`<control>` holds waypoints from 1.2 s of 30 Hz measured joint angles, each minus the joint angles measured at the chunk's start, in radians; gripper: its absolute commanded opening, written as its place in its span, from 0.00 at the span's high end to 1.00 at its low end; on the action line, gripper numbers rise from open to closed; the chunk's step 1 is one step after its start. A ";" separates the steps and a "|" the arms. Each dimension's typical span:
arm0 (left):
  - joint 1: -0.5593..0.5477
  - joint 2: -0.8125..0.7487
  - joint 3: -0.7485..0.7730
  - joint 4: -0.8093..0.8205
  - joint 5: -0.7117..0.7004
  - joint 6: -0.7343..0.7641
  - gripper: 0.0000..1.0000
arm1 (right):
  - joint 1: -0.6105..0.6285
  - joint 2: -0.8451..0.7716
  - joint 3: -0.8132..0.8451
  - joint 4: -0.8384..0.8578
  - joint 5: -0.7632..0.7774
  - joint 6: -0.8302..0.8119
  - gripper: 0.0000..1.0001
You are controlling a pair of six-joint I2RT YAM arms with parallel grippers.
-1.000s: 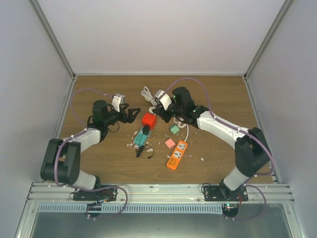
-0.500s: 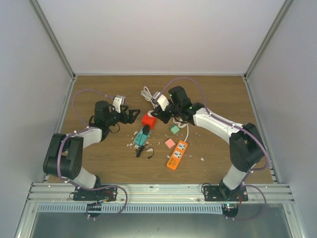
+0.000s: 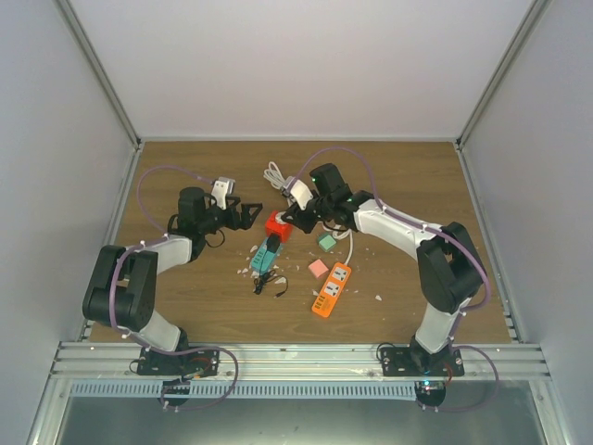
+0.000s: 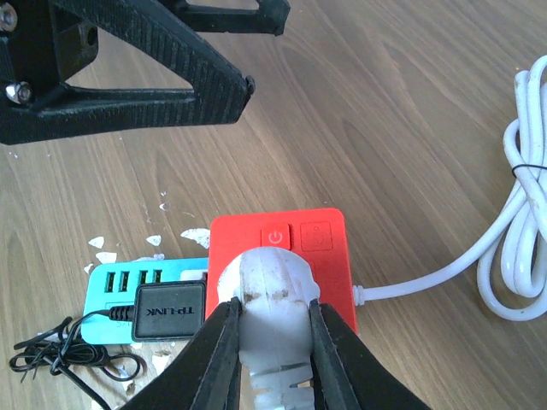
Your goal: Insert the plug
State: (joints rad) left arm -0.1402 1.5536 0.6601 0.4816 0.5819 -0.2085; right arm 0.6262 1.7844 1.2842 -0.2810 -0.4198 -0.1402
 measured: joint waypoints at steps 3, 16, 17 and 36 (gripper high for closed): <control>0.000 0.002 0.006 0.000 -0.002 0.002 0.01 | 0.000 0.002 0.001 -0.005 0.003 0.006 1.00; 0.000 0.002 0.010 -0.001 -0.004 0.007 0.01 | 0.002 0.003 0.003 -0.010 0.053 0.052 0.99; 0.000 0.002 0.010 -0.001 -0.004 0.008 0.01 | 0.003 0.003 0.003 -0.010 0.056 0.055 0.99; 0.000 0.009 0.012 -0.008 -0.004 0.010 0.01 | 0.045 0.000 0.006 -0.016 0.136 0.151 1.00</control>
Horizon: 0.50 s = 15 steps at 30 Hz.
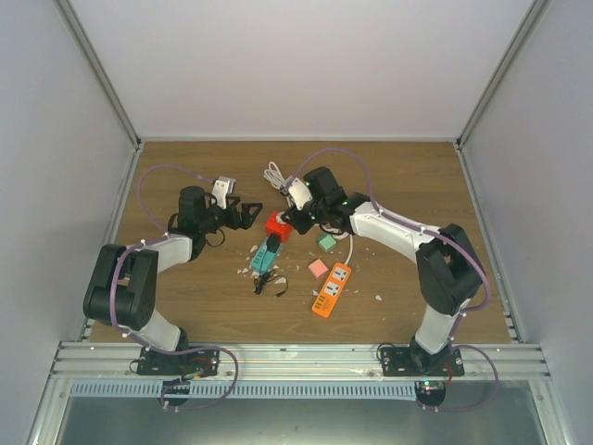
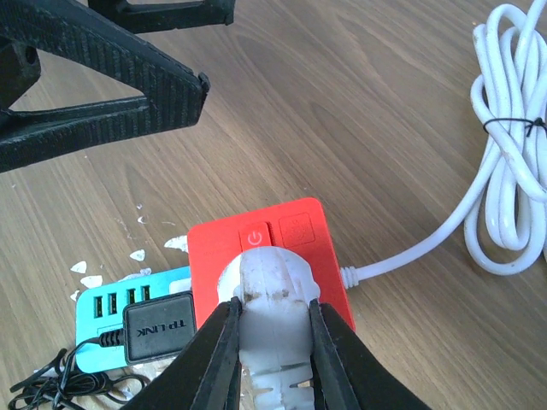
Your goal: Insert the plug
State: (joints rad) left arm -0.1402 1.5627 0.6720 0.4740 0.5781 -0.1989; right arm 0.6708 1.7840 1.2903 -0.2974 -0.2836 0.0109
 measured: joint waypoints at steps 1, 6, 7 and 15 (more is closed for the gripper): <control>0.000 0.000 0.000 0.000 0.000 0.000 0.01 | 0.002 -0.002 -0.001 -0.002 0.008 0.007 0.99; 0.000 0.000 0.001 -0.001 0.000 0.000 0.01 | 0.005 -0.021 -0.013 -0.026 0.029 0.028 1.00; 0.000 0.000 0.001 -0.001 0.000 0.000 0.01 | 0.005 -0.025 -0.017 -0.028 0.033 0.029 0.99; 0.000 0.000 0.003 -0.010 0.000 0.000 0.01 | 0.008 -0.051 -0.043 -0.033 0.056 0.031 1.00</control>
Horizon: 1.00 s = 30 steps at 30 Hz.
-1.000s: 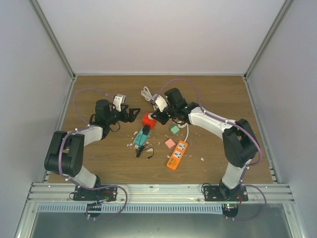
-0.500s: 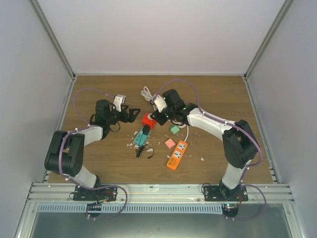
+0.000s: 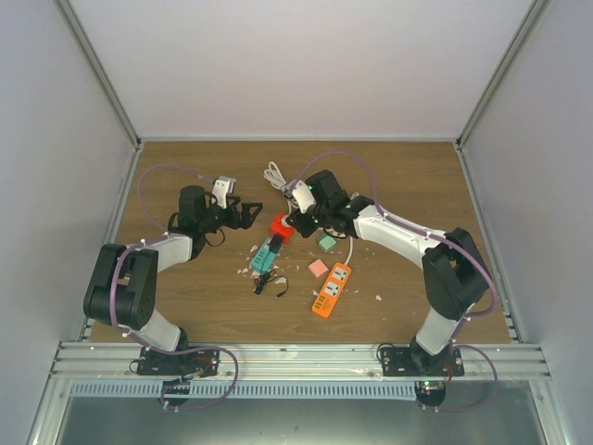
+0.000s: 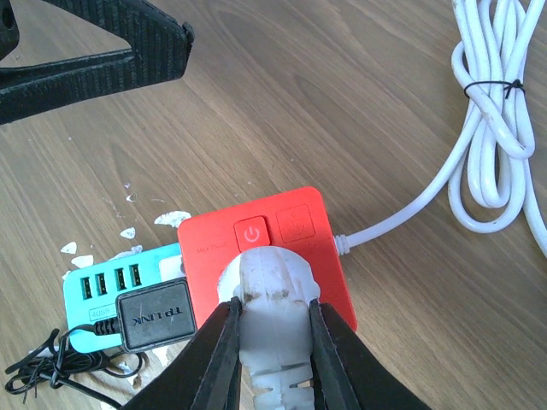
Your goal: Insert the plug
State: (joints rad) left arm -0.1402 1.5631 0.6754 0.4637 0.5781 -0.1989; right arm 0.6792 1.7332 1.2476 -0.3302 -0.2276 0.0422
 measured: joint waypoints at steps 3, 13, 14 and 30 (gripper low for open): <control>0.000 0.007 0.010 -0.005 0.000 0.000 0.01 | 0.000 0.000 0.000 0.000 0.000 0.000 1.00; 0.000 0.021 0.024 -0.012 0.000 0.000 0.01 | 0.007 0.001 0.000 0.001 0.004 0.000 1.00; 0.000 0.021 0.025 -0.012 0.000 0.000 0.01 | 0.008 0.002 0.000 0.002 0.006 0.000 0.99; 0.000 0.027 0.028 -0.013 0.000 0.001 0.01 | 0.063 0.079 0.037 0.093 0.068 0.000 1.00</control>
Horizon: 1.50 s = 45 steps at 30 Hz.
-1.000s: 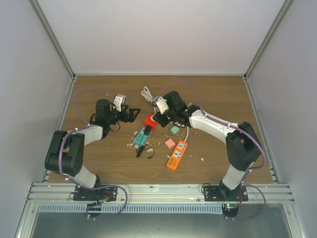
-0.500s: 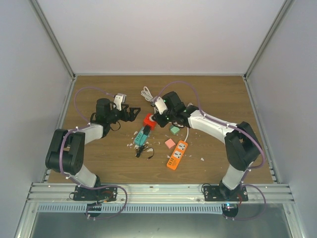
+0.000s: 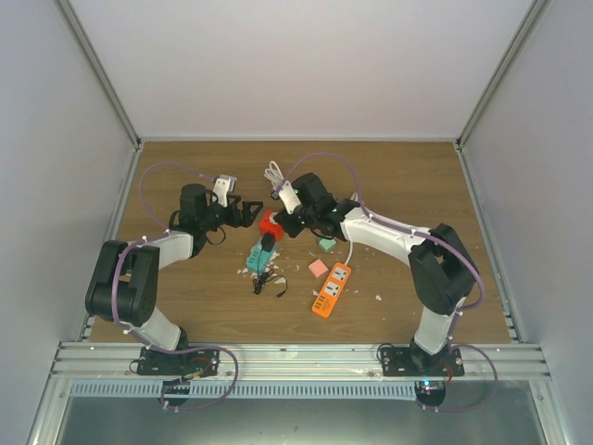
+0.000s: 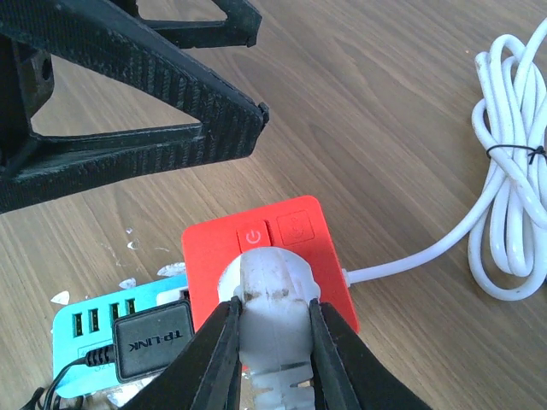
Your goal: Insert the plug
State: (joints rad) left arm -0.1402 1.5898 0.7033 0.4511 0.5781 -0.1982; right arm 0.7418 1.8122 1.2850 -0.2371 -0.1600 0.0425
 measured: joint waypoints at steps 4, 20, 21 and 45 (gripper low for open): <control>0.000 0.000 0.000 0.000 0.000 0.000 0.01 | 0.006 0.000 -0.003 0.002 0.018 -0.001 1.00; 0.000 0.000 0.000 0.000 0.000 0.000 0.01 | 0.051 0.042 -0.066 0.149 0.096 -0.020 1.00; 0.000 0.000 0.000 0.000 0.000 0.000 0.01 | 0.051 0.042 -0.072 0.161 0.096 -0.020 1.00; 0.000 0.000 0.000 -0.018 0.000 0.000 0.01 | 0.052 0.041 -0.108 0.231 0.092 -0.020 0.99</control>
State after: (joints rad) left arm -0.1402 1.5898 0.7033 0.4335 0.5781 -0.1978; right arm 0.7937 1.8530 1.1770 -0.0063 -0.0677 0.0223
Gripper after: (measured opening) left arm 0.990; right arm 0.199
